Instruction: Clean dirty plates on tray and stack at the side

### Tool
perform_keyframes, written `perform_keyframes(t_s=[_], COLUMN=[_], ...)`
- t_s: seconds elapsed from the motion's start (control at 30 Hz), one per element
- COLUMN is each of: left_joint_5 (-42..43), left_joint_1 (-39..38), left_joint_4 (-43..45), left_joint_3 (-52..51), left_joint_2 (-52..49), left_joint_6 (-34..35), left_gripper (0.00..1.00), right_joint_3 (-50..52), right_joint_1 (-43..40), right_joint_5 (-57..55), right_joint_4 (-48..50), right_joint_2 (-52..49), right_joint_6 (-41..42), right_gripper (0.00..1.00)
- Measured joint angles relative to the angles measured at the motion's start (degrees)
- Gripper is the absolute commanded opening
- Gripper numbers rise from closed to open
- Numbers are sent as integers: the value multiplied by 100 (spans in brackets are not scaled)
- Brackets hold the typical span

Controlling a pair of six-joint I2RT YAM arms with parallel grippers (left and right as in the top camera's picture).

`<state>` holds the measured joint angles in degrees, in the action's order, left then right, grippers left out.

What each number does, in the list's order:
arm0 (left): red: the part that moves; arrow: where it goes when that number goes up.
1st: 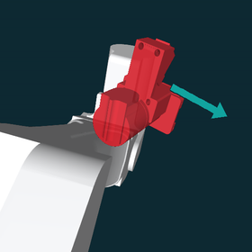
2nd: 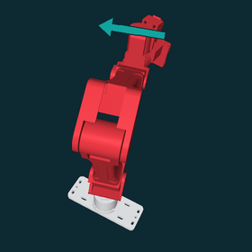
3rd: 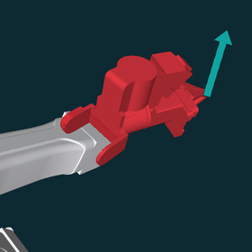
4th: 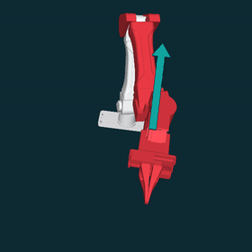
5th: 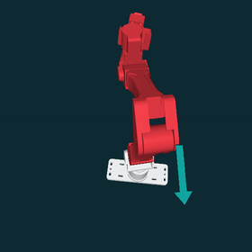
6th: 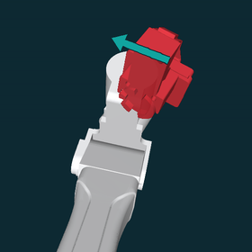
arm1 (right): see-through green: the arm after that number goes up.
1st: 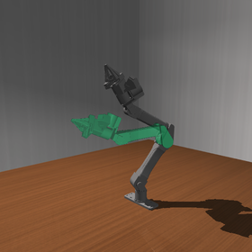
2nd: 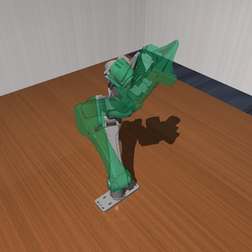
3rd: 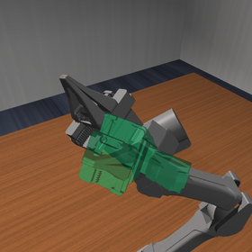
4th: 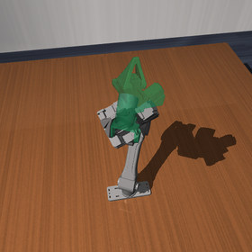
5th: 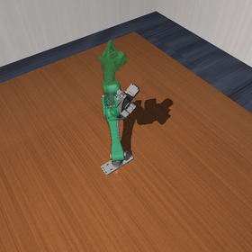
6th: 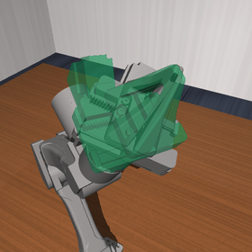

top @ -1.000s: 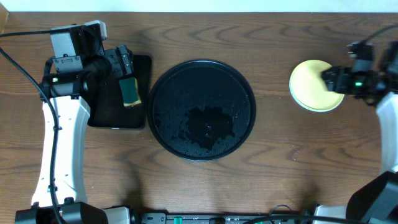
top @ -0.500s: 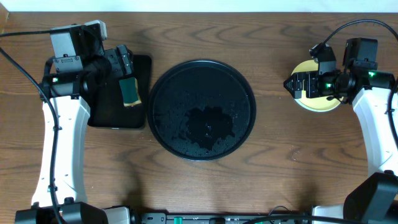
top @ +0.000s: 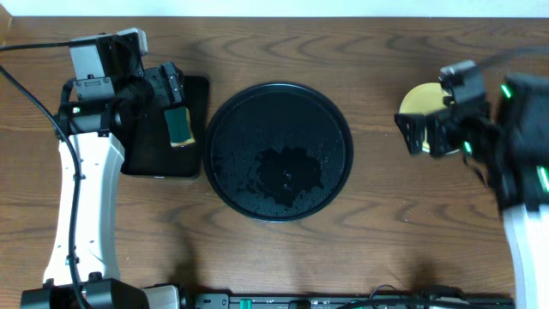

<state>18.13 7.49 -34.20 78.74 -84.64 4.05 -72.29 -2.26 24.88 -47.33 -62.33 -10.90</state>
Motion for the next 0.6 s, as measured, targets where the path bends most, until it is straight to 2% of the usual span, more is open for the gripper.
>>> perform_keyframes(t_s=[0.17, 0.3, 0.47, 0.6], left_joint_5=[0, 0, 0, 0], left_joint_1=[0, 0, 0, 0], left_joint_4=[0, -7, -4, 2], left_joint_3=[0, 0, 0, 0], left_joint_2=[0, 0, 0, 0], left_joint_6=[0, 2, 0, 0], left_gripper=[85, 85, 85, 85], right_joint_3=[-37, -46, 155, 1075], right_joint_1=[546, 699, 702, 680], right_joint_5=[-299, -636, -726, -754], right_joint_4=[31, -179, -446, -304], right_joint_2=[2317, 4046, 5539, 6192], right_joint_6=[-114, -584, -1056, -1250], right_gripper=[99, 99, 99, 99])
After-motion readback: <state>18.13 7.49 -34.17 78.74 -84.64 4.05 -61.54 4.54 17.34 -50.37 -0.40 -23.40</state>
